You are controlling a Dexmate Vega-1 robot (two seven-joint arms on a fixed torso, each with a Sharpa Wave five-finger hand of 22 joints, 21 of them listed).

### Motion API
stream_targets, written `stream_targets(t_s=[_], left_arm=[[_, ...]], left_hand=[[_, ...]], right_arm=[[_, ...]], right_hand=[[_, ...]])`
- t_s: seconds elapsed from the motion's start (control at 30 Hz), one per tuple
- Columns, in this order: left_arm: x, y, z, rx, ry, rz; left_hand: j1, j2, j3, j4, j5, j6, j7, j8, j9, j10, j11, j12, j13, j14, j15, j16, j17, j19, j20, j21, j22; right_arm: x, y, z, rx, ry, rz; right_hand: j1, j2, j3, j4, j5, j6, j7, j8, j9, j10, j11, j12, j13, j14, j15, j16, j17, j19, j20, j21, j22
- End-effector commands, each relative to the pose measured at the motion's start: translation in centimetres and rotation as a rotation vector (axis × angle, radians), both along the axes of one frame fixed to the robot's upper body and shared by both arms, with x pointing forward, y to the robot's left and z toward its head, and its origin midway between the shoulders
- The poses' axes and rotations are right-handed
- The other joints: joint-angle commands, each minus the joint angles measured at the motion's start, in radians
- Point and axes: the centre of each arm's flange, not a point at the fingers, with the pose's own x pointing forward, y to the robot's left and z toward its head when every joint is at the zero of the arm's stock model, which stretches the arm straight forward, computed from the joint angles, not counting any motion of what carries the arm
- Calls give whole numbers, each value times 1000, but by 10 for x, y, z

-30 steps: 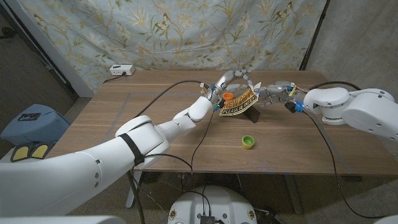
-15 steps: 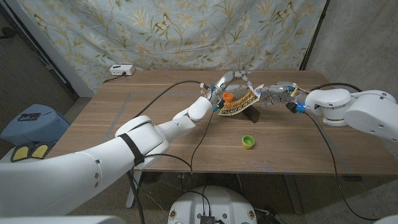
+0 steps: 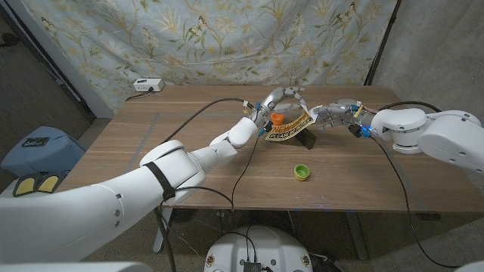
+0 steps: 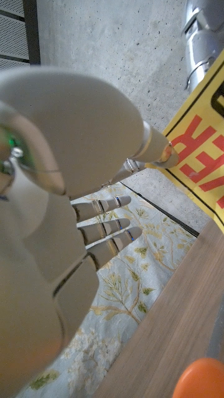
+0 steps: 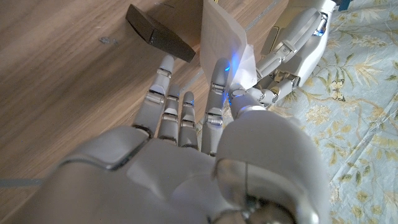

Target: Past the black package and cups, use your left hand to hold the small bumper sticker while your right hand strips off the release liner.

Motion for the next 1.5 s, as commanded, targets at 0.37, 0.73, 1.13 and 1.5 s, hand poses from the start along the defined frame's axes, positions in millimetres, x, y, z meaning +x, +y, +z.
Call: stream_targets(t_s=[0.37,0.73,1.13,1.5], left_arm=[[4,-1,2,-8,24,14],[7,-3,3,-4,42,26],[9,-3,4,-5,53,33],[11,-1,5,-12,70,31]], left_hand=[[2,9,-1,1,6,0,3,2,4,0,-9,-4,3,8,-11,-4,3,-1,1,-3,3],[1,10,-1,2,7,-5,2,-1,3,0,-10,-4,3,9,-14,-5,4,-4,-4,-4,3],[0,10,-2,2,8,-4,1,-1,4,0,-14,-5,3,8,-17,-6,4,-6,-8,-4,3],[-1,10,-1,2,8,-2,3,-2,3,1,-16,-4,3,10,-20,-6,4,-6,-8,-4,3]], right_arm=[[1,0,-3,19,-32,-39],[1,0,-3,36,-49,-56],[2,-4,-4,61,-57,-79],[1,-7,-2,62,-64,-100]], right_hand=[[27,-3,30,1,3,25,1,11,-11,33,-1,3,2,27,-14,17,13,11,-28,9,3],[23,8,45,21,9,5,-2,18,7,31,-11,-5,1,31,-45,26,27,2,-56,7,5],[27,7,63,32,14,-8,-2,28,24,35,-9,-7,1,37,-49,34,41,7,-59,10,6],[27,5,72,39,16,-18,0,37,37,35,-12,-8,3,35,-52,39,51,6,-62,11,6]])
